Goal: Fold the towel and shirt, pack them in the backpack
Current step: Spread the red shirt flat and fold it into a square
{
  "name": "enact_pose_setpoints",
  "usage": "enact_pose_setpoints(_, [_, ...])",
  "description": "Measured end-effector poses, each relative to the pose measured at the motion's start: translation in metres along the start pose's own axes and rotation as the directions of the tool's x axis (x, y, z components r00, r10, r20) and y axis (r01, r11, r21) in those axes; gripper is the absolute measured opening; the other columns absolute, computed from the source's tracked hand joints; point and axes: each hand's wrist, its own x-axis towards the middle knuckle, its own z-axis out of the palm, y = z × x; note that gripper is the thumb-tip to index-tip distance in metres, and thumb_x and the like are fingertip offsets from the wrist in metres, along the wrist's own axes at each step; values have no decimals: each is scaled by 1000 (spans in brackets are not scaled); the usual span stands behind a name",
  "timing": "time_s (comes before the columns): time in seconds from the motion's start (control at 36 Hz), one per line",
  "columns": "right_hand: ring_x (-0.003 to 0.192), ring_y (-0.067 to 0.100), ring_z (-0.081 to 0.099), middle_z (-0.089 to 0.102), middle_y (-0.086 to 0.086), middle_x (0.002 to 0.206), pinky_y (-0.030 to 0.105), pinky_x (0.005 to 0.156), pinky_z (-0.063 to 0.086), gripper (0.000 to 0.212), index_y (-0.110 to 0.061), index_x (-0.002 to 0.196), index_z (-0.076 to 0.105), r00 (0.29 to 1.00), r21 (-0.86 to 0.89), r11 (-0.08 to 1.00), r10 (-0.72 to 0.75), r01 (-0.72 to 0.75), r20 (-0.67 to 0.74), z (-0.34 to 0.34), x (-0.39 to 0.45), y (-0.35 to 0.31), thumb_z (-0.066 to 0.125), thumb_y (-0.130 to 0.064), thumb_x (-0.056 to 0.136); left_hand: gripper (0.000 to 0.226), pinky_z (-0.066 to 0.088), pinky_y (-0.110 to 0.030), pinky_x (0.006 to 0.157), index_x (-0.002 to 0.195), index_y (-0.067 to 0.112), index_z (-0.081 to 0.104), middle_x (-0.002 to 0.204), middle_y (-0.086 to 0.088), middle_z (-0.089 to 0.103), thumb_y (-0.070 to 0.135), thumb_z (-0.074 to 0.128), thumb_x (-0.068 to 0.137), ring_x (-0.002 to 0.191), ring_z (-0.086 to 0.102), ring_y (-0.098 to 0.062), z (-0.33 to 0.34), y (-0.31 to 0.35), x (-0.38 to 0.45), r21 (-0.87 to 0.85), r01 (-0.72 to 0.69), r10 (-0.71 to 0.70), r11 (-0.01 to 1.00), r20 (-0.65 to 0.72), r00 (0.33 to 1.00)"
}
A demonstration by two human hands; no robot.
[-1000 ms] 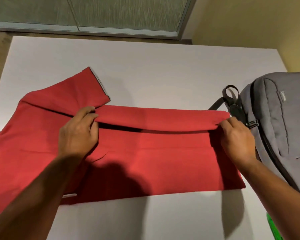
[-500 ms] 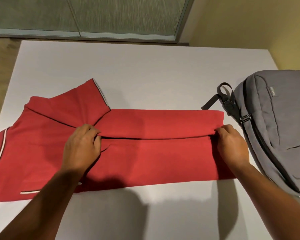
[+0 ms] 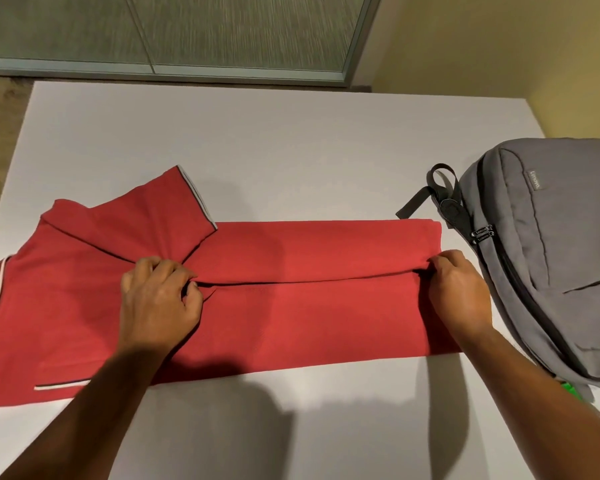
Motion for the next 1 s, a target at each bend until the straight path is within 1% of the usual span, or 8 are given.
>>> enact_pose_setpoints(0.33, [72, 37, 52, 62, 19, 85, 38, 61, 33, 15, 1, 78, 66, 996, -126, 992, -42, 31, -84, 7, -4, -1, 50, 2, 78, 25, 37, -50, 89, 78, 6, 71, 87, -8, 64, 25, 55, 79, 107, 51, -36, 4, -1, 1, 39, 1, -3, 999, 45, 999])
enact_pose_setpoints(0.42, [88, 39, 49, 63, 19, 101, 46, 70, 35, 15, 1, 82, 70, 991, -145, 989, -10, -10, -137, 3, -1, -5, 55, -3, 77, 27, 35, -48, 88, 73, 8, 70, 97, -7, 65, 31, 60, 82, 108, 52, -36, 1, 3, 4, -3, -27, 27, 1000, -3, 1000])
enact_pose_setpoints(0.53, [96, 37, 47, 61, 17, 109, 47, 75, 35, 22, -5, 89, 69, 978, 5, 1000, -9, 11, -208, -7, 11, -33, 51, -15, 83, 26, 39, -47, 91, 71, 9, 69, 106, -9, 67, 28, 67, 88, 109, 55, -37, 3, 21, 16, -97, -104, 95, 990, -94, 991])
enact_pose_setpoints(0.61, [97, 38, 54, 63, 15, 108, 46, 79, 42, 23, -8, 95, 68, 981, 176, 981, -54, 87, -185, -6, 26, -71, 48, -18, 90, 21, 46, -45, 94, 85, 7, 74, 111, -11, 68, 22, 64, 96, 110, 60, -34, 21, 48, 33, -214, -170, 155, 962, -82, 984])
enact_pose_setpoints(0.69, [118, 37, 57, 64, 15, 129, 46, 99, 47, 37, -7, 123, 67, 975, 302, 928, -188, 216, -117, 2, 31, -117, 45, -20, 97, 27, 46, -45, 105, 114, 7, 73, 132, -12, 63, 23, 57, 99, 124, 57, -30, 43, 81, 51, -272, -200, 212, 941, 19, 977])
enact_pose_setpoints(0.83, [158, 21, 17, 23, 8, 170, 41, 126, 14, 57, -12, 162, 30, 921, 405, 861, -377, 309, 100, 13, 27, -170, 32, -37, 110, 57, 25, -52, 124, 154, 7, 39, 165, -16, 28, 39, 39, 107, 156, 20, -30, 70, 117, 64, -150, -188, 222, 970, 254, 941])
enact_pose_setpoints(0.92, [159, 10, -6, 1, -2, 174, 40, 129, 0, 64, -20, 166, 10, 921, 385, 895, -325, 226, 214, 28, 28, -162, 23, -50, 110, 68, 11, -54, 127, 164, 15, 12, 172, -10, 1, 49, 26, 106, 159, -3, -25, 84, 112, 58, -29, -156, 155, 987, 388, 908])
enact_pose_setpoints(1.0, [158, 10, -13, -6, -3, 174, 43, 130, -1, 69, -19, 166, 2, 946, 285, 945, -231, 162, 227, 40, 31, -132, 18, -55, 109, 71, 9, -55, 127, 164, 19, 3, 172, -6, -8, 53, 23, 106, 158, -10, -22, 88, 105, 52, 4, -168, 154, 986, 384, 910])
